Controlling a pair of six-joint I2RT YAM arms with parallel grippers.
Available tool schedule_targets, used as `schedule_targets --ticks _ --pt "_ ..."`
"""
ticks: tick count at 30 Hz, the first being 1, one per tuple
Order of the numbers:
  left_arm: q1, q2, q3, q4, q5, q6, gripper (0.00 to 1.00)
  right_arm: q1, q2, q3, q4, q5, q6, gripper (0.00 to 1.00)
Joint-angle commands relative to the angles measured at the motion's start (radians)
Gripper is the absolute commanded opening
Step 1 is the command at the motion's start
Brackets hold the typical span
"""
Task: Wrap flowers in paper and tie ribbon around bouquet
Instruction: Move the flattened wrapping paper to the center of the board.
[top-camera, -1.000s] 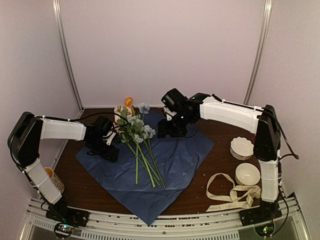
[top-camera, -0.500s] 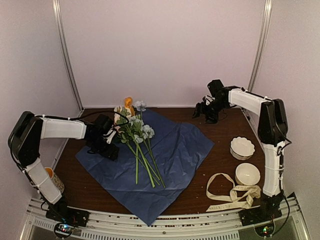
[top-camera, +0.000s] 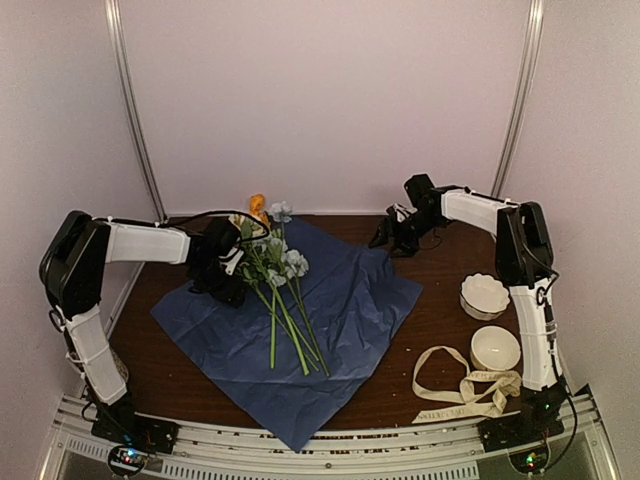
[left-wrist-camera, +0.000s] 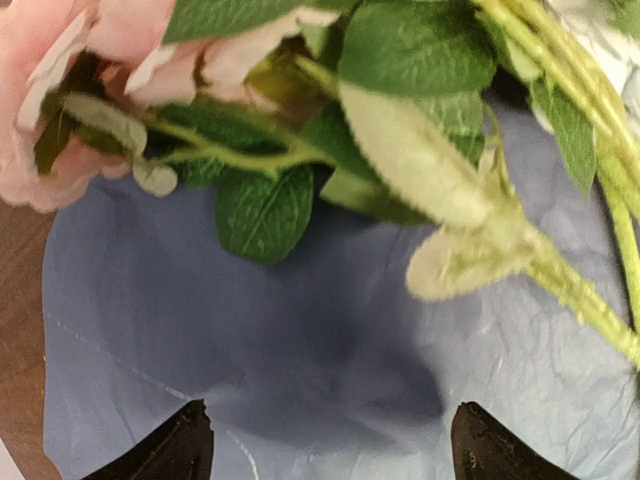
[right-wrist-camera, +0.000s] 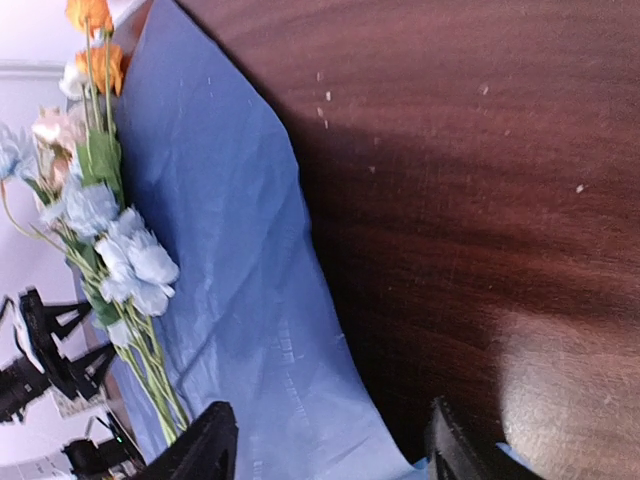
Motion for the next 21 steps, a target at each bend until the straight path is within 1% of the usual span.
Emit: schedule_targets --ticks 1,4,7,11,17,19,21 --pt "-0.006 0.051 0.067 0.007 0.010 0.035 0.86 -0.005 -0.034 -0.069 0.040 -0.064 -0.043 0.61" --pt "-0.006 0.075 0.092 0.011 0.027 0.041 0.85 -0.006 -0.039 -0.073 0.026 -0.072 -0.068 0.51" --pt "-0.007 0.091 0.108 0.011 0.039 0.045 0.85 -0.006 -0.042 -0.074 0.023 -0.095 -0.076 0.46" --pt "-0.016 0.097 0.111 0.020 0.056 0.053 0.85 -0.007 -0.059 -0.082 0.036 -0.130 -0.075 0.36" --pt "-0.050 0.115 0.126 0.025 0.051 0.078 0.85 -0.012 -0.104 -0.127 0.056 -0.156 -0.071 0.11" --pt "-0.054 0.120 0.139 0.018 0.043 0.088 0.85 -0.019 -0.127 -0.161 0.072 -0.147 -0.064 0.04" --pt "-0.057 0.122 0.147 0.016 0.044 0.107 0.85 -0.032 -0.154 -0.198 0.098 -0.136 -0.051 0.00"
